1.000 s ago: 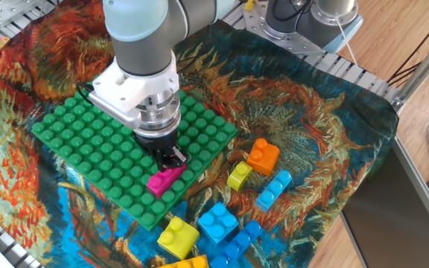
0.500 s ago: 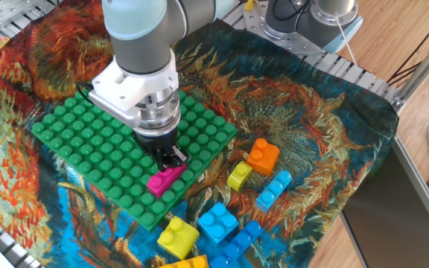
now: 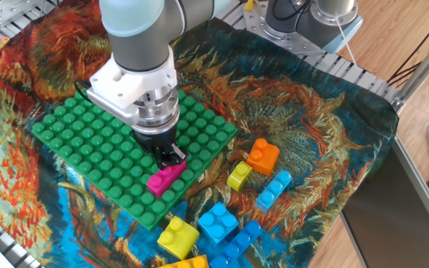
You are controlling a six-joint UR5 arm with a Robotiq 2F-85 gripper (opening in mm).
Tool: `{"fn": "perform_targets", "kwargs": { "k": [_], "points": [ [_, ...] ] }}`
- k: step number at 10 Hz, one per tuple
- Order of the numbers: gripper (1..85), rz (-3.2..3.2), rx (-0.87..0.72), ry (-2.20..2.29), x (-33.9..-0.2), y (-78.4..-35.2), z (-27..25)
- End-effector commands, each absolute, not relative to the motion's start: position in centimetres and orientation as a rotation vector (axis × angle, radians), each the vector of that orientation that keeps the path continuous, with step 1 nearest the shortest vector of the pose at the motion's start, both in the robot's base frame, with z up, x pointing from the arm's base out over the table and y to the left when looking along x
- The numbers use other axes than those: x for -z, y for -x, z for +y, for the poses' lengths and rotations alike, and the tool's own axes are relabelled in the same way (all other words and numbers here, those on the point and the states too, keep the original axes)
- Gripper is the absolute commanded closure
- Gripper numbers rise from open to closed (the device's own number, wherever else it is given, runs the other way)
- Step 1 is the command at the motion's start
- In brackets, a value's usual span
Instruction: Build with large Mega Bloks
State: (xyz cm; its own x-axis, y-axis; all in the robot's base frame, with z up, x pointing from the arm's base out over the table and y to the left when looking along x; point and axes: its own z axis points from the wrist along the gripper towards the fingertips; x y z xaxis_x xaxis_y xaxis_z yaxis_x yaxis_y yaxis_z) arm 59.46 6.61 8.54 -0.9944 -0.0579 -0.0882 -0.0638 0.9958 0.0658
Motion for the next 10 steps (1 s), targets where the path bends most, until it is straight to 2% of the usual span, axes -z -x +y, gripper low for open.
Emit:
{"fn": "perform_targets", "kwargs": {
  "k": [1, 4, 9, 10],
  "points": [
    [84.3, 3.051, -0.155, 0.071, -9.3, -59.5, 7.5],
    [84.3, 3.062, -0.110, -0.007, -9.2, -59.4, 6.7],
    [84.3, 3.063, -0.066, 0.230, -9.0, -59.6, 3.9],
    [84.3, 3.061, -0.104, 0.163, -8.9, -58.8, 6.1]
  ]
}}
